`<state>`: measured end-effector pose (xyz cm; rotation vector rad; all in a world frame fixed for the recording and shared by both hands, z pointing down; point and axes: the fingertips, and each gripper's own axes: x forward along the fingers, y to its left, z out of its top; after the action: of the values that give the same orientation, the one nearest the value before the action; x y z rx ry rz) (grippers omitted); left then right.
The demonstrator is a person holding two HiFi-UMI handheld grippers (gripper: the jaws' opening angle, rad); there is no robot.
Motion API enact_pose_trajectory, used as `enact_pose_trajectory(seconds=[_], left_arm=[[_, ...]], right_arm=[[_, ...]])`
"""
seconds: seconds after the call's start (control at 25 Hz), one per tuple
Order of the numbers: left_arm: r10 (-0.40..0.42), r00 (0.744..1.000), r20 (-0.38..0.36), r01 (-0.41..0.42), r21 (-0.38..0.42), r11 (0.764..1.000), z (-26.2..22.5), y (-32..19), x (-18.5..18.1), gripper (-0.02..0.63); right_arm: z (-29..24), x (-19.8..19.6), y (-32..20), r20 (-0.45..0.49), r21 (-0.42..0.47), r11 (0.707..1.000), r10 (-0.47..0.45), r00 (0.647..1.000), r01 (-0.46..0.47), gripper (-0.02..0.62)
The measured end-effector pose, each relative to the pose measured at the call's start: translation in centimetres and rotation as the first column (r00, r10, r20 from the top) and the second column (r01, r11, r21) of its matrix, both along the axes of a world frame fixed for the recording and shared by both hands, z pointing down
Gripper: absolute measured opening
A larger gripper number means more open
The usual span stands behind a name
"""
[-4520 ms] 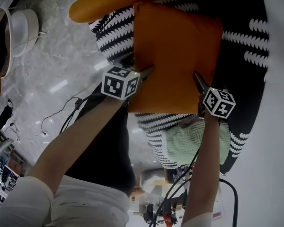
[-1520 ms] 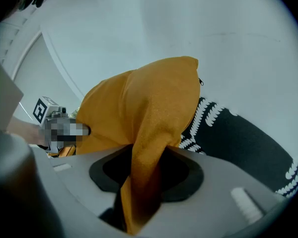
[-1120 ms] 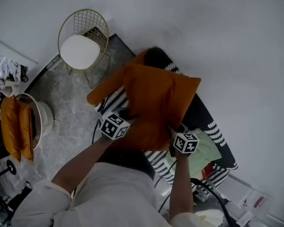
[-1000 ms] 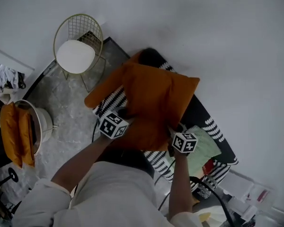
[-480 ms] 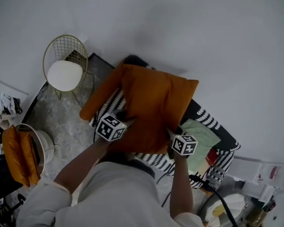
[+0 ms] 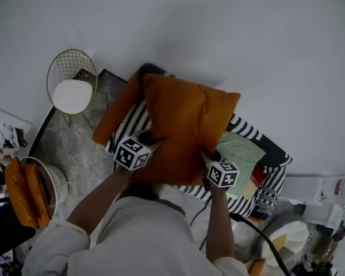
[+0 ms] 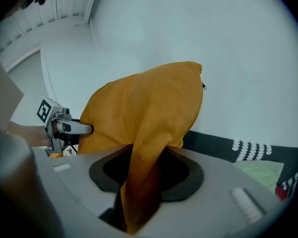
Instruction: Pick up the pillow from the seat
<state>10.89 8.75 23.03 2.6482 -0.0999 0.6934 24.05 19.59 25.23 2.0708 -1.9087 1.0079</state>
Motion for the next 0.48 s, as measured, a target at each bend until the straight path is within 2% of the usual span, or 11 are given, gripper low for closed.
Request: enact_pose_trajectory(seconds=[0.48], left_arm=[[0.077, 0.996, -0.04, -0.074, 0.075, 0.994, -3.1, 10.1, -0.4, 0.144]], right_arm=[[-3.0, -1.6, 11.5, -0.033, 0.063, 0.995, 0.085, 0.996, -0.083, 0.16]])
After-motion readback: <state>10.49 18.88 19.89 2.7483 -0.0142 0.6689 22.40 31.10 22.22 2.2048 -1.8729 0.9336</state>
